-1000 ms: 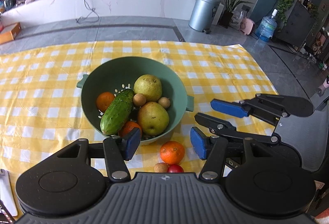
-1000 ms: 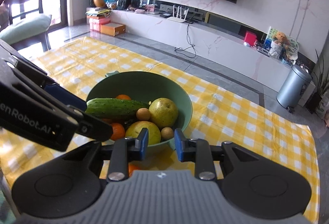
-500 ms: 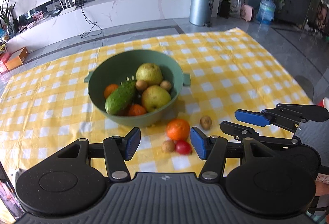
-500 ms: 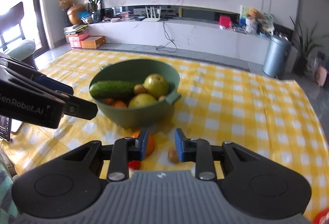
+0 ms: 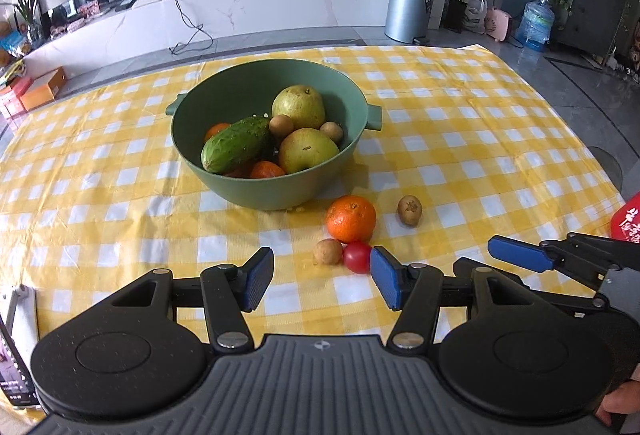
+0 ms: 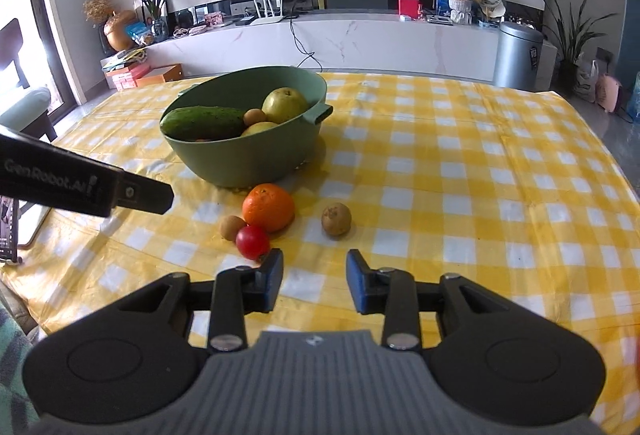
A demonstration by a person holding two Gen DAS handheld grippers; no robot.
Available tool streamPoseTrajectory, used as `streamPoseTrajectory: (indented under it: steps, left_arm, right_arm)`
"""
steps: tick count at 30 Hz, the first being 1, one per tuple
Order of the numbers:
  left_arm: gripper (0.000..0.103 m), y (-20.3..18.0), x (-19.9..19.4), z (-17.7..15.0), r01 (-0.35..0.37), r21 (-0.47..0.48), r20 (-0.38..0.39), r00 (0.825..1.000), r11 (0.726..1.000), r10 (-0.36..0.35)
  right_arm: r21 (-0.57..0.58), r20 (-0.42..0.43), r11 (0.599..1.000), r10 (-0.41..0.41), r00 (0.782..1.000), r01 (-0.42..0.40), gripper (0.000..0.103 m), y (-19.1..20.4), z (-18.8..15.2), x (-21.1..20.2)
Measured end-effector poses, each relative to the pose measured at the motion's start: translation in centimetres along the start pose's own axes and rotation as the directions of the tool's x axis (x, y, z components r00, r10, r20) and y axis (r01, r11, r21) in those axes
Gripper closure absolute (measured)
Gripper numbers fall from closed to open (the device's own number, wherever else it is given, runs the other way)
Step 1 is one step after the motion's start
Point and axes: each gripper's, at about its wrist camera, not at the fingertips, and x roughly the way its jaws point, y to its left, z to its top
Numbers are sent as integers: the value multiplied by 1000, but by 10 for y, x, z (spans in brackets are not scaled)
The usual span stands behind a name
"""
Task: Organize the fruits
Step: 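Withdraw both tools from the colander toward the remaining fruit, then grasp the small kiwi with the left tool while the right tool grasps the kiwi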
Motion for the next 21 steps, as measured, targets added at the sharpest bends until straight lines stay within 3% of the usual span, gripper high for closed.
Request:
streamPoseTrajectory:
  steps: [8,21]
  left_arm:
    - [37,0,15,-2,28,6,-2,1000,1000,-28]
    - [42,23,48,-12,81,-96,-25,996,992,-84]
  right_arm:
    - [47,-3,999,-12,1000,13,70,-9,0,12]
    - [95,-41,995,7,999,-4,70,-13,4,41]
